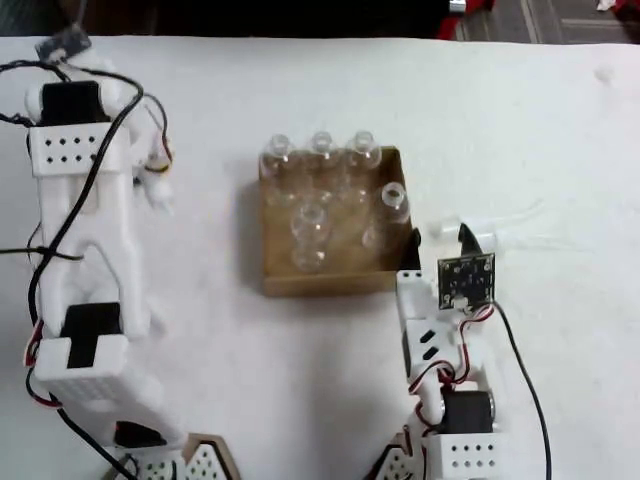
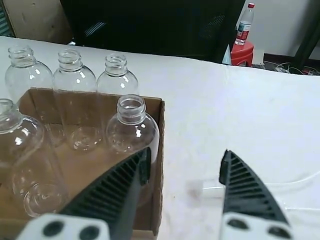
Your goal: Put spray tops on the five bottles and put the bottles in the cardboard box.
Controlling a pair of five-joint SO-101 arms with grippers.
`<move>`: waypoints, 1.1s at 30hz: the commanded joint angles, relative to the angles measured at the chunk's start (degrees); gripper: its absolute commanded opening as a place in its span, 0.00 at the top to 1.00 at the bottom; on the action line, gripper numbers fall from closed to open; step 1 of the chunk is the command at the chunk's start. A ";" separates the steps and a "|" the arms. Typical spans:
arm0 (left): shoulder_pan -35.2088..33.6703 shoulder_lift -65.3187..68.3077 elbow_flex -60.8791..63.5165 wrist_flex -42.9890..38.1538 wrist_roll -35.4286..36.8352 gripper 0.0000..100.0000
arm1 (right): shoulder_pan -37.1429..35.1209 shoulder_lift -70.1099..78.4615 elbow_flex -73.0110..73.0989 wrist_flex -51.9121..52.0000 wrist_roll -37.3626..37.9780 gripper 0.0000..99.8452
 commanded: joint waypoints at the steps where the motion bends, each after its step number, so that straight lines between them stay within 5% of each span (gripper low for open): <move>1: 3.30 -1.10 -8.62 0.70 0.53 0.98 | -0.13 -0.31 0.44 -1.45 0.79 0.80; 11: 15.34 -13.76 -11.60 0.70 0.44 0.98 | -0.13 -0.31 0.44 -1.54 0.79 0.80; 17: 22.81 -23.08 -11.34 0.26 -10.20 0.98 | -0.13 -0.31 0.44 -1.54 0.79 0.80; 24: 23.25 -28.88 0.00 -0.35 -10.90 0.98 | -0.22 -0.31 0.44 -1.54 0.79 0.80; 33: 23.43 -45.58 16.09 -10.90 -10.99 0.98 | -0.40 -0.31 0.44 -1.36 0.79 0.80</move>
